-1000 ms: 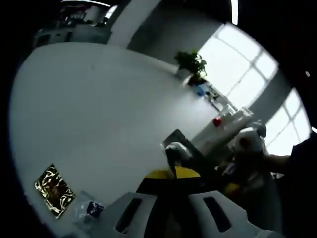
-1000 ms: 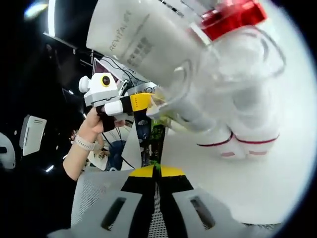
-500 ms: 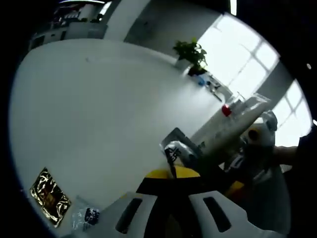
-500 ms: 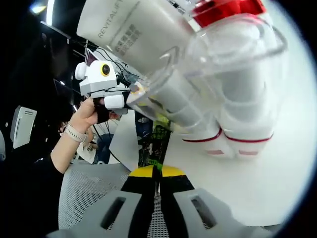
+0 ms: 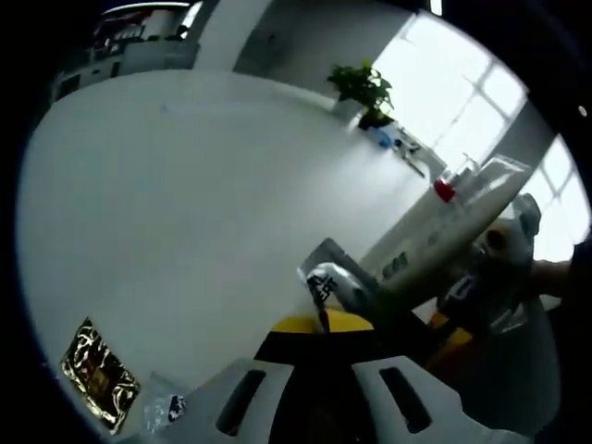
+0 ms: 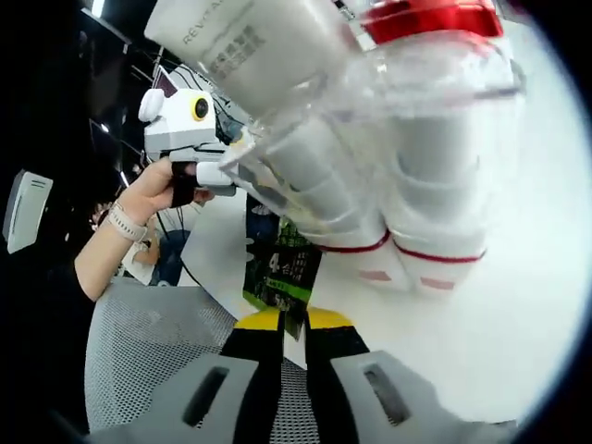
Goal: Arrange the skincare products in the storage area until every visible bottle or jar stands upright without overlapping.
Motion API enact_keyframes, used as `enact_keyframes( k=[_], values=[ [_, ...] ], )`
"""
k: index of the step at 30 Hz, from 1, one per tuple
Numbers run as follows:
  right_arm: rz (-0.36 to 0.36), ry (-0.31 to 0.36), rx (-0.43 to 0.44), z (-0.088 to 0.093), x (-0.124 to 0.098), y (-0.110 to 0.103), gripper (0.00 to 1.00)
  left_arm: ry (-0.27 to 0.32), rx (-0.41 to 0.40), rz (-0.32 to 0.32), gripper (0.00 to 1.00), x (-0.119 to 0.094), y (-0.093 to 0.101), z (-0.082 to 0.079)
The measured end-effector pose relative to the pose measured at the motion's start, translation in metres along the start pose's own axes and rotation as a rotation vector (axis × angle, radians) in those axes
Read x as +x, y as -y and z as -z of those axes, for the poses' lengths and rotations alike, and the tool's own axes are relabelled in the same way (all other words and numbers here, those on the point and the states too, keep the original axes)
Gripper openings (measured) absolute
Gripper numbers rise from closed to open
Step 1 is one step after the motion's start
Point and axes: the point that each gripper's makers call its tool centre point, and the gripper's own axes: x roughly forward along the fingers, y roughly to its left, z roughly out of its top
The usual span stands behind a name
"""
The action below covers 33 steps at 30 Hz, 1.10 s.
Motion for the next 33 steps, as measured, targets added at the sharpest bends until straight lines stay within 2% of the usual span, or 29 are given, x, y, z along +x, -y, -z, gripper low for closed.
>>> enact_keyframes(
  k=[4,6,10,15,16,17,21,23,24,27,33],
  values=[
    [0.020,-0.008,-0.014,0.001,-0.001,0.002,0.09,-0.006,-0.005,-0.005,0.00,0.002,-0.003,0.003],
    [0.036,-0.011,-0.059,0.000,-0.002,0.002,0.10,-0.002,-0.015,-0.004,0.00,0.002,-0.004,0.003],
    [0.108,-0.055,-0.142,0.006,-0.006,0.015,0.12,-0.003,-0.019,-0.011,0.00,0.003,-0.006,0.004],
    [0.114,-0.054,-0.162,0.005,-0.011,0.014,0.11,-0.004,-0.034,-0.014,0.00,0.004,-0.008,0.005],
    [0.124,-0.036,-0.200,0.002,-0.012,0.014,0.12,-0.001,-0.039,-0.012,0.00,0.004,-0.007,0.004],
    [0.122,-0.051,-0.208,0.003,-0.011,0.011,0.12,0.000,-0.038,-0.014,0.00,0.004,-0.008,0.004],
    [0.149,-0.040,-0.384,-0.006,-0.007,0.001,0.14,0.000,-0.036,-0.018,0.00,0.004,-0.008,0.004],
    [0.158,-0.035,-0.428,-0.009,-0.004,-0.002,0.15,-0.001,-0.029,-0.017,0.00,0.004,-0.007,0.004],
    [0.171,-0.040,-0.490,-0.011,-0.001,-0.004,0.15,-0.002,-0.025,-0.016,0.00,0.005,-0.007,0.004],
    [0.215,-0.069,-0.567,-0.013,0.005,0.000,0.17,-0.003,-0.027,-0.017,0.00,0.006,-0.006,0.004],
    [0.219,-0.084,-0.603,-0.014,0.014,-0.002,0.18,-0.008,-0.063,-0.030,0.00,0.007,-0.007,0.006]
  ],
)
